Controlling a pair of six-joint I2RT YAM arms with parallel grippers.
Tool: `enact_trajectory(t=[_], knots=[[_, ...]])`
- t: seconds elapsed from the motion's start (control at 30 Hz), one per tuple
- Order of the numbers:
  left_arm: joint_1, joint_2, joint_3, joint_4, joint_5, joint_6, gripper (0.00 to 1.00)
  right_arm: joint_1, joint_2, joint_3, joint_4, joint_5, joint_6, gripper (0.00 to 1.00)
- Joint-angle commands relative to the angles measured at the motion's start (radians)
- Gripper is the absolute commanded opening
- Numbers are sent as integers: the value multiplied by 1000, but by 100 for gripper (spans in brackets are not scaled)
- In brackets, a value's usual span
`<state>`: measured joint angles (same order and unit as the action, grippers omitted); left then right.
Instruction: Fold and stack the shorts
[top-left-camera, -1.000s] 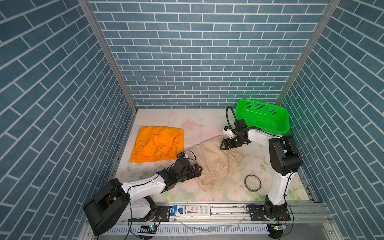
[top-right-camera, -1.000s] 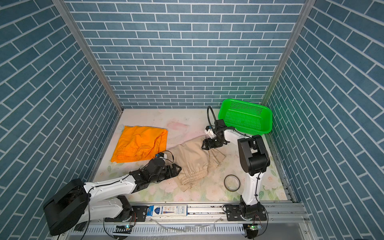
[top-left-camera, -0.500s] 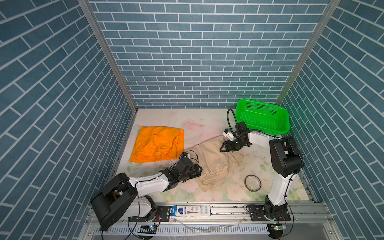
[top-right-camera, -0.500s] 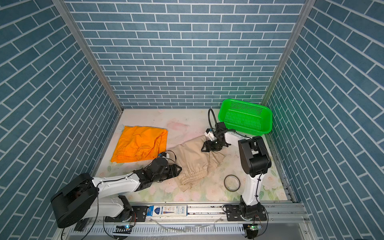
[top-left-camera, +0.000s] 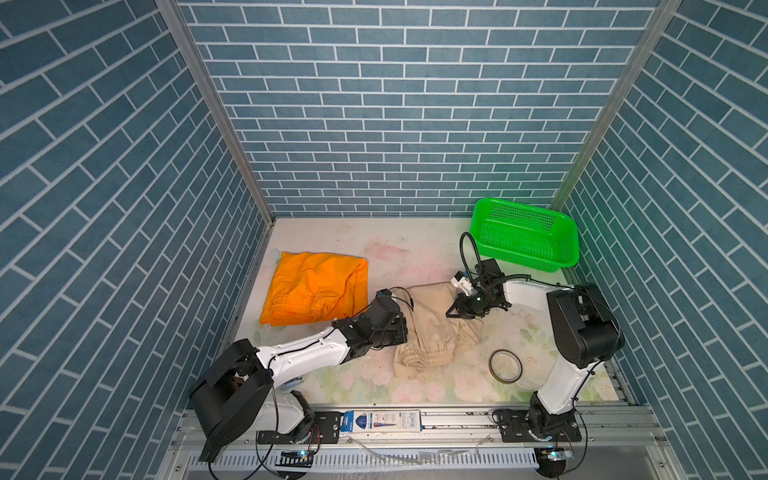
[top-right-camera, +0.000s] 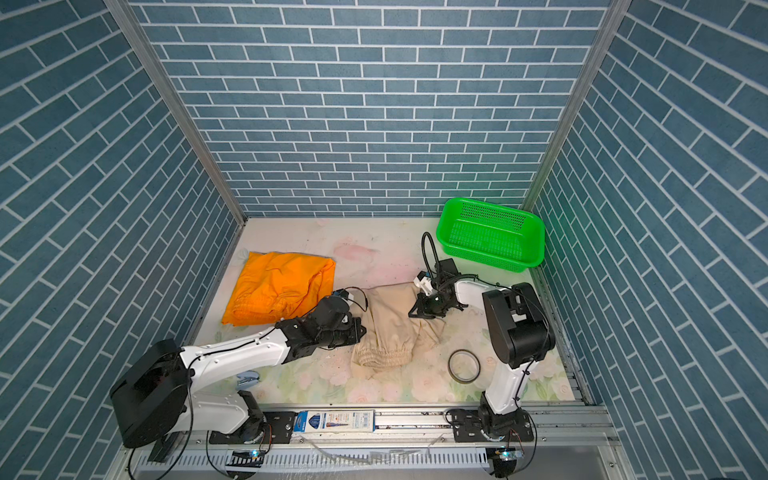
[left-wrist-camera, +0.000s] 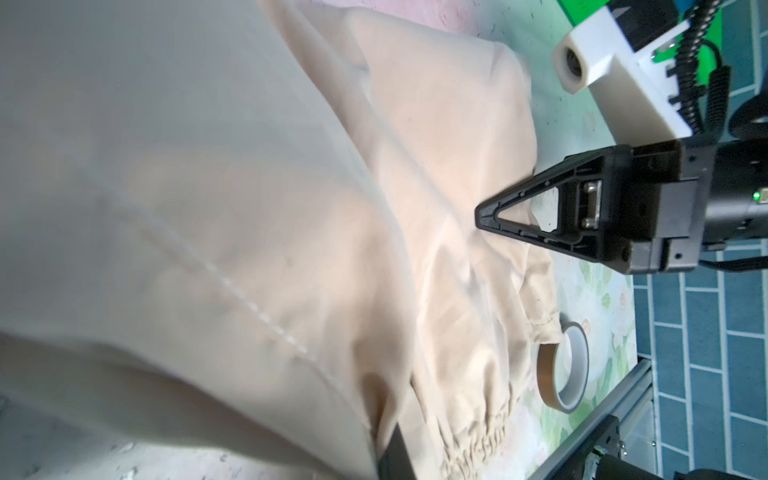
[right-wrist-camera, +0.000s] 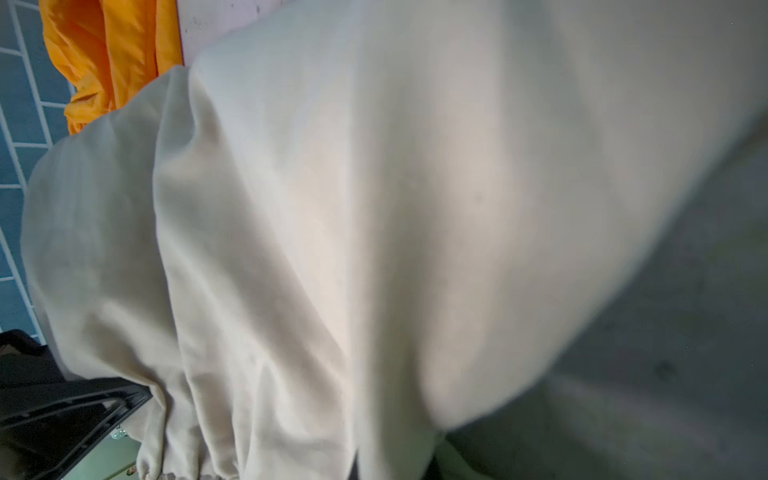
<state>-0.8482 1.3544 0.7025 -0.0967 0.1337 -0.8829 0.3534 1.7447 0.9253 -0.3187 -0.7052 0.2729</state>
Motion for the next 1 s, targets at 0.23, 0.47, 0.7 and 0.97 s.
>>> enact_trajectory(t=[0.23,0.47,0.7,0.97], knots=[[155,37,228,-358,133,192,0,211,-287,-93,203,208,390,0],[416,58,546,-759,175,507,0,349,-217,38,348,298,519,0],[723,116,749,-987,206,709,0,473,7,288,481,330,570,0],[1011,251,891,-1035,195,810,0,527,312,646,527,285,577,0]])
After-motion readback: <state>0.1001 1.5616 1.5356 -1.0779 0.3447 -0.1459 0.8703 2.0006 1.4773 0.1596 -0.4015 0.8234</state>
